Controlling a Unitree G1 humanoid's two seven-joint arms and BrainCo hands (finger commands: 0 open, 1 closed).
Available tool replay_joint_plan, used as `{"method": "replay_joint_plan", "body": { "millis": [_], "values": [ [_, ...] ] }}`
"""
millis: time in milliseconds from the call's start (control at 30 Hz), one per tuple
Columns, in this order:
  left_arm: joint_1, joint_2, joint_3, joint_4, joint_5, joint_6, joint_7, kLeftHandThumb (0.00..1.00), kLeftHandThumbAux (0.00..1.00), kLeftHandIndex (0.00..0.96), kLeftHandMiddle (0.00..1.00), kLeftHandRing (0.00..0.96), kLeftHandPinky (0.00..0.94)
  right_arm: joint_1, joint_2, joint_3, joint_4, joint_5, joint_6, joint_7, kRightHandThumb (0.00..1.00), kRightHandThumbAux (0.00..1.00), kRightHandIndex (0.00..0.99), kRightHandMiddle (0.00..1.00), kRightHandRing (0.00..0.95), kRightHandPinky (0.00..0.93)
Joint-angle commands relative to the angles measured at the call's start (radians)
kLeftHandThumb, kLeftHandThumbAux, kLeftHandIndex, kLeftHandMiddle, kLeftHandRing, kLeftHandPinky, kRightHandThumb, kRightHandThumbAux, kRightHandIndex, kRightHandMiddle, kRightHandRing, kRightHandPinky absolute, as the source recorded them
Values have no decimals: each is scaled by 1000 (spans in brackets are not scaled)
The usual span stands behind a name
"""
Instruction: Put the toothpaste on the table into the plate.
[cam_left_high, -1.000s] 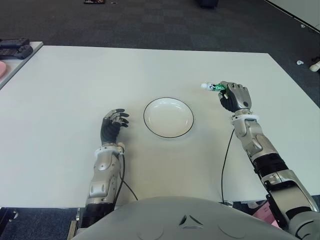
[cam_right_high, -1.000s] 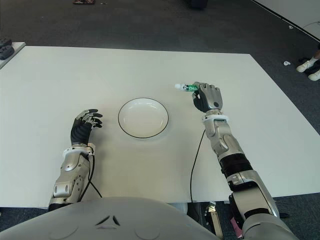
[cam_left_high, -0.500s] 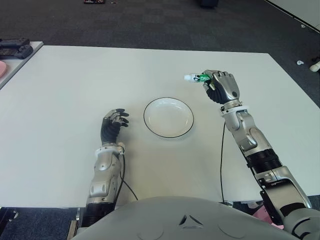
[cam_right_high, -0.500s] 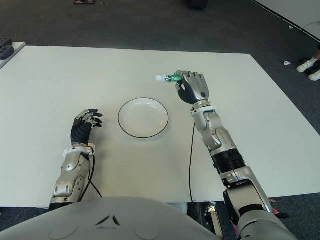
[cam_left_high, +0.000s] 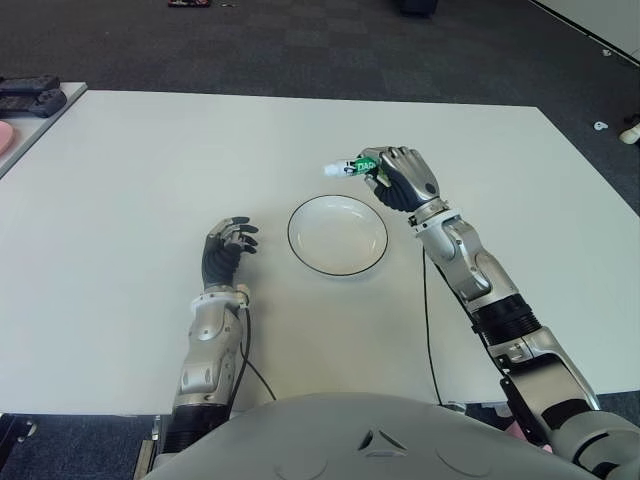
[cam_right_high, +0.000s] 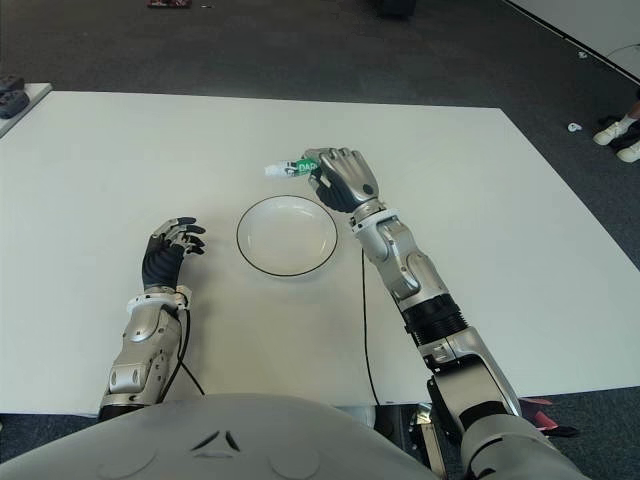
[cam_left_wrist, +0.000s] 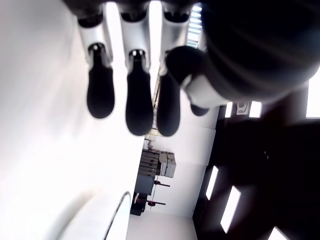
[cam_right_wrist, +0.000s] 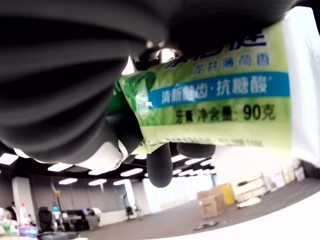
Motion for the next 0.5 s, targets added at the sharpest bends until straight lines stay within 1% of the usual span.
{"method": "replay_joint_plan", "body": {
  "millis": [33,167,300,500],
  "values": [
    [35,-43,4,62,2,71,21,834,679,402,500,601,585,-11,9,10,-1,18,-23,53,849,681,393,549,874,874],
    [35,-44,5,63,2,72,23,835,679,404,499,600,583,-8,20,22,6,21,-43,79,849,681,393,548,874,875],
    [35,-44,5,62,0,73,20,835,679,406,496,596,579,-4,32,43,12,0,-63,75,849,681,393,548,872,875],
    [36,-42,3,59,1,75,19,835,679,406,495,591,577,-2,33,61,19,-18,-89,72,849,680,393,548,870,881]
  ]
}}
